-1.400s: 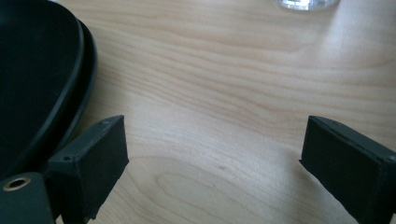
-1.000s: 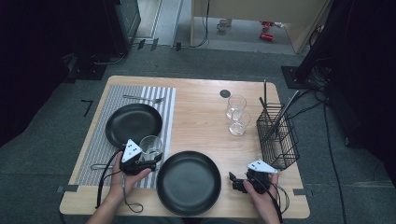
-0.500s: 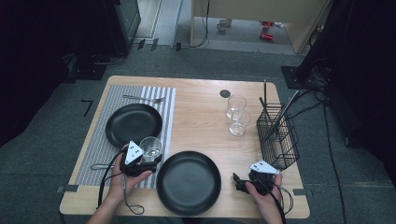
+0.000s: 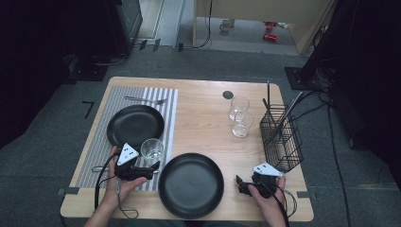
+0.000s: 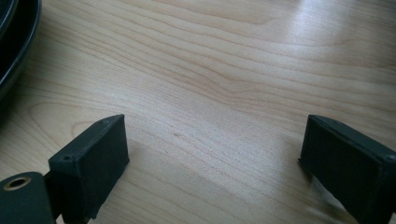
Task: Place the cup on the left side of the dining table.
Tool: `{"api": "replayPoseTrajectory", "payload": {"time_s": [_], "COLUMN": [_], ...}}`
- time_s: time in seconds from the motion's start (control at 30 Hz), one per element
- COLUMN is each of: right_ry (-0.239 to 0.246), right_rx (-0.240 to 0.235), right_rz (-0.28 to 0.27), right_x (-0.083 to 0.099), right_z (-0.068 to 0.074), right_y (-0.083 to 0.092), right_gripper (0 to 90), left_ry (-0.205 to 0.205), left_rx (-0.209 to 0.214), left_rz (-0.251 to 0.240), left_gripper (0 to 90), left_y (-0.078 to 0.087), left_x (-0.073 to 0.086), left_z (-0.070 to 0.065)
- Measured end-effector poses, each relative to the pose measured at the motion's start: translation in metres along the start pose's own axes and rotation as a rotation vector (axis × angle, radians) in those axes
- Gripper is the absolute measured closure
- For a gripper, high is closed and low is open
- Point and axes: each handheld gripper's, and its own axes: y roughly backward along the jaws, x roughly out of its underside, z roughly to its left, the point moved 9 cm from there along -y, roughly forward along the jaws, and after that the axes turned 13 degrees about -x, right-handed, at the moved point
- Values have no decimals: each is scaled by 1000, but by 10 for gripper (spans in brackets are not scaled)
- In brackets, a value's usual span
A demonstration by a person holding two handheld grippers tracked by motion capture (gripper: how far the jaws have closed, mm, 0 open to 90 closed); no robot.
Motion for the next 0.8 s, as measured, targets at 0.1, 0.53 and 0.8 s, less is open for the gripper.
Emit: {"api": "replayPoseTrajectory", "payload": {"time_s": [0.1, 0.53, 0.8], "right_ry": [0, 0, 0], "right_rx": [0, 0, 0], "right_rz": [0, 0, 0], "right_x": [0, 0, 0], "right_z": [0, 0, 0], "right_y": [0, 0, 0], "right_gripper": [78, 77, 77], "left_ry": [8, 40, 108], "left_rx": [-11, -111, -219], "left_rz": [0, 44, 85], "left_gripper": [27, 26, 25], "left_y": [12, 53, 79], "left_x": [2, 34, 61], "left_z": [8, 56, 103]}}
